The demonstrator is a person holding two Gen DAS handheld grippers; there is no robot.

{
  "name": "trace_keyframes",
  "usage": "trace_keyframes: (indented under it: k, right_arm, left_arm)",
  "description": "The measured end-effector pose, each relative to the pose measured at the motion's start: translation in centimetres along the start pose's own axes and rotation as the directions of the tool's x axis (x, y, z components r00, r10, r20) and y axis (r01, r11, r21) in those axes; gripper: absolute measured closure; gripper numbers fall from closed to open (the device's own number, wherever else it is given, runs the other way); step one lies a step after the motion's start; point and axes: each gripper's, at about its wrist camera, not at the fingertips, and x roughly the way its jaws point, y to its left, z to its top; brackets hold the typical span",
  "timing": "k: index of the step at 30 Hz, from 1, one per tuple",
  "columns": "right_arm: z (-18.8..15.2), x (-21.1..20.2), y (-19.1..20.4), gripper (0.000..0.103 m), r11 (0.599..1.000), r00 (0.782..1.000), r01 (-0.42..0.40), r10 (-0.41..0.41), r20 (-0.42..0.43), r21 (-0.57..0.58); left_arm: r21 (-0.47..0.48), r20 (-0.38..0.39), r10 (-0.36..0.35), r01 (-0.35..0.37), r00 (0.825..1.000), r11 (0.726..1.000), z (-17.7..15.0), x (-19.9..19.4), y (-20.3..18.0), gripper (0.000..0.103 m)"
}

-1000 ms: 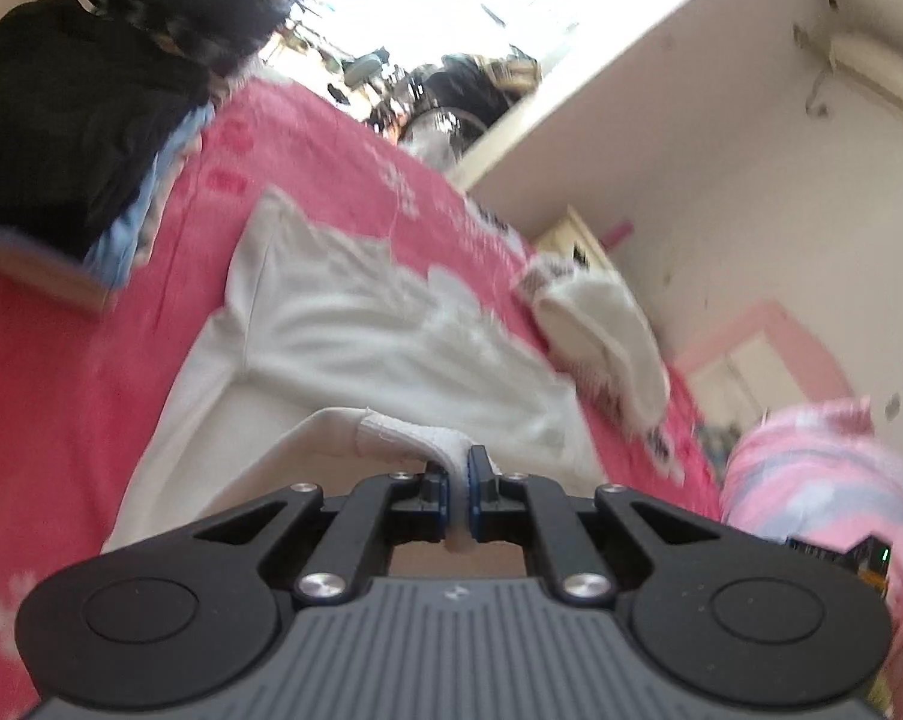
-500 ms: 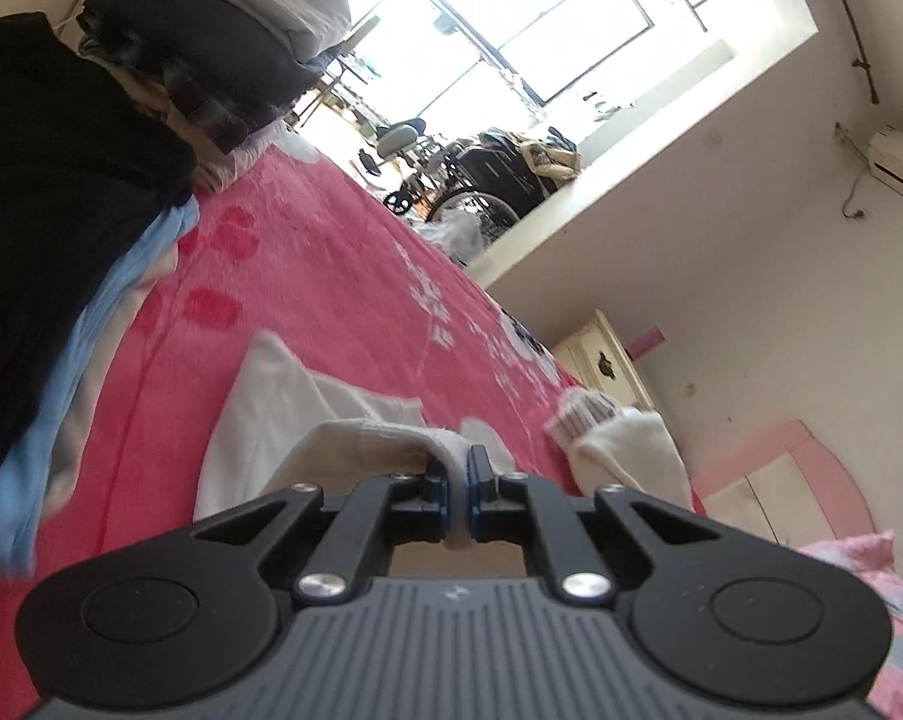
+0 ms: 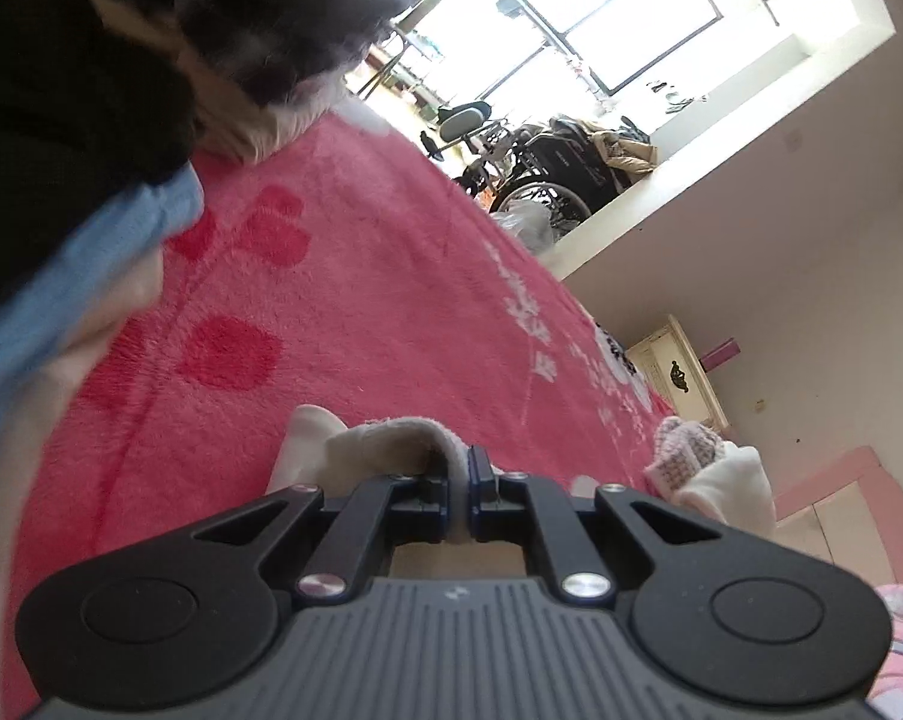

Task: Fold clothes
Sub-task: 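Lift the hem with both grippers and fold it toward the collar, then lay the hem down on the collar and open both grippers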

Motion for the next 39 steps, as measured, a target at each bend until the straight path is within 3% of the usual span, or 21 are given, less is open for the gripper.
trace_keyframes:
  k: [3, 5, 9, 11, 12, 14, 16, 19, 23, 26, 31, 34, 39]
  right_arm:
    - [0.1, 2.8, -2.0, 0.096, 0.998, 0.999, 0.018, -0.016, -0.034, 0.061]
    - [0.2, 4.3, -3.8, 0.095, 0.989, 0.997, 0.007, 0.005, -0.076, 0.148]
    - [0.9, 5.2, -7.1, 0.092, 0.924, 0.987, -0.084, 0.129, -0.097, 0.372]
    - [1.1, 5.0, -8.1, 0.080, 0.884, 0.977, -0.136, 0.193, -0.086, 0.447]
    - [1.2, 4.8, -8.5, 0.076, 0.860, 0.972, -0.165, 0.226, -0.071, 0.482]
    - [1.5, 3.9, -9.3, 0.050, 0.810, 0.964, -0.220, 0.265, -0.004, 0.544]
    - [1.9, 2.6, -9.9, 0.034, 0.774, 0.960, -0.262, 0.268, 0.075, 0.576]
    - [2.1, 0.5, -10.0, 0.029, 0.771, 0.955, -0.290, 0.268, 0.124, 0.567]
    - [0.8, -3.6, -9.3, 0.025, 0.793, 0.952, -0.293, 0.296, 0.083, 0.534]
    - [-1.4, -8.5, -8.9, 0.023, 0.821, 0.954, -0.283, 0.296, 0.054, 0.495]
    - [-7.6, -16.9, -10.9, 0.023, 0.815, 0.973, -0.210, 0.230, 0.031, 0.540]
    - [-12.1, -18.8, -11.8, 0.022, 0.817, 0.983, -0.125, 0.178, -0.040, 0.562]
    - [-17.1, -18.6, -11.8, 0.022, 0.819, 0.982, -0.061, 0.152, -0.112, 0.571]
  left_arm:
    - [-0.044, -0.038, 0.001, -0.003, 0.999, 0.999, 0.5, 2.1, 1.1, 0.095]
    - [-0.103, -0.055, -0.016, 0.011, 0.998, 0.995, 0.7, 2.8, 2.0, 0.088]
    - [-0.187, -0.026, -0.059, 0.053, 0.998, 0.981, 1.0, 2.9, 3.3, 0.069]
    - [-0.215, 0.014, -0.066, 0.068, 0.998, 0.974, 1.2, 2.4, 3.6, 0.048]
    - [-0.239, 0.034, -0.077, 0.083, 0.996, 0.967, 1.5, 2.2, 3.9, 0.046]
    - [-0.268, 0.058, -0.078, 0.090, 0.995, 0.959, 1.9, 1.8, 4.1, 0.046]
    - [-0.256, 0.059, -0.060, 0.073, 0.996, 0.964, 2.1, 1.4, 3.7, 0.046]
    - [-0.210, 0.024, -0.059, 0.063, 0.998, 0.976, 1.8, 0.2, 2.3, 0.046]
    - [-0.114, -0.067, -0.070, 0.062, 0.995, 0.992, 0.1, -4.4, -0.4, 0.037]
    - [-0.026, -0.110, -0.068, 0.065, 0.992, 0.998, -1.9, -9.1, -1.9, 0.033]
    - [0.044, -0.143, -0.032, 0.039, 0.989, 0.998, -6.0, -15.8, -2.2, 0.027]
    - [0.011, -0.187, -0.003, 0.005, 0.982, 1.000, -8.7, -17.7, -0.8, 0.027]
    - [-0.123, -0.194, 0.011, -0.035, 0.981, 0.992, -11.9, -15.8, 2.7, 0.027]
